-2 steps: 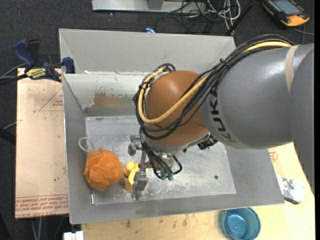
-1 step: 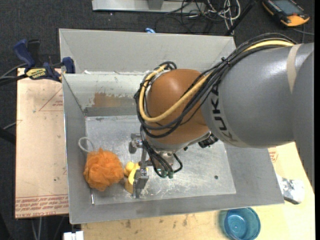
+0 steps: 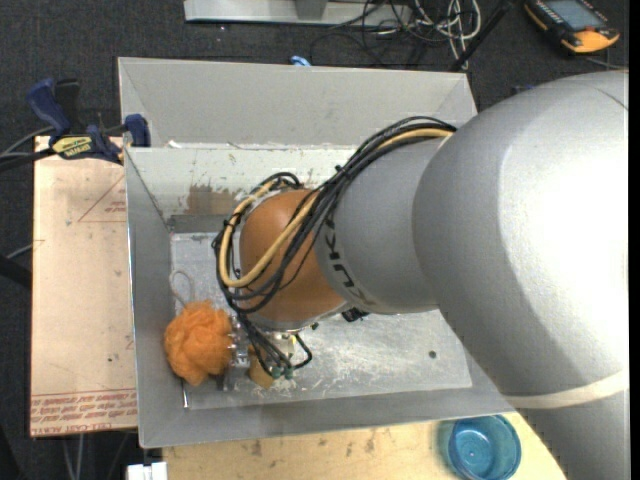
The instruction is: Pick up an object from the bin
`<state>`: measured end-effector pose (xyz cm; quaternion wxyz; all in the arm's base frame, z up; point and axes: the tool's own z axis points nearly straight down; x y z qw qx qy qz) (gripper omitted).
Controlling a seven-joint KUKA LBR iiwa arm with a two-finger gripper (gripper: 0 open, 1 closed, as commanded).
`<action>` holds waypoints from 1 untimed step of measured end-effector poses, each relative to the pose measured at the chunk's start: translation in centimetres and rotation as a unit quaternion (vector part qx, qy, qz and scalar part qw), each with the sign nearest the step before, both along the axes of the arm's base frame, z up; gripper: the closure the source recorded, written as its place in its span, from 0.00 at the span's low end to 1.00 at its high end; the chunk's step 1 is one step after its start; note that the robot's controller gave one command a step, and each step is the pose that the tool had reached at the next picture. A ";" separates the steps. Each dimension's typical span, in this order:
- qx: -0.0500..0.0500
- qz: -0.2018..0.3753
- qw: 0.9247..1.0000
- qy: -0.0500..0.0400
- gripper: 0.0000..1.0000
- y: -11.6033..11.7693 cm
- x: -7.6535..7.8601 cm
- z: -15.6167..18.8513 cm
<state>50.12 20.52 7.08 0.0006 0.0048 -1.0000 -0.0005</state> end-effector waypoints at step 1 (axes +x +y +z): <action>0.000 0.000 1.000 0.000 1.00 0.0 0.0 0.0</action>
Offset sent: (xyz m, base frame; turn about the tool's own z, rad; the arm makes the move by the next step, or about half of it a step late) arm -0.0019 0.0122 0.1579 0.0220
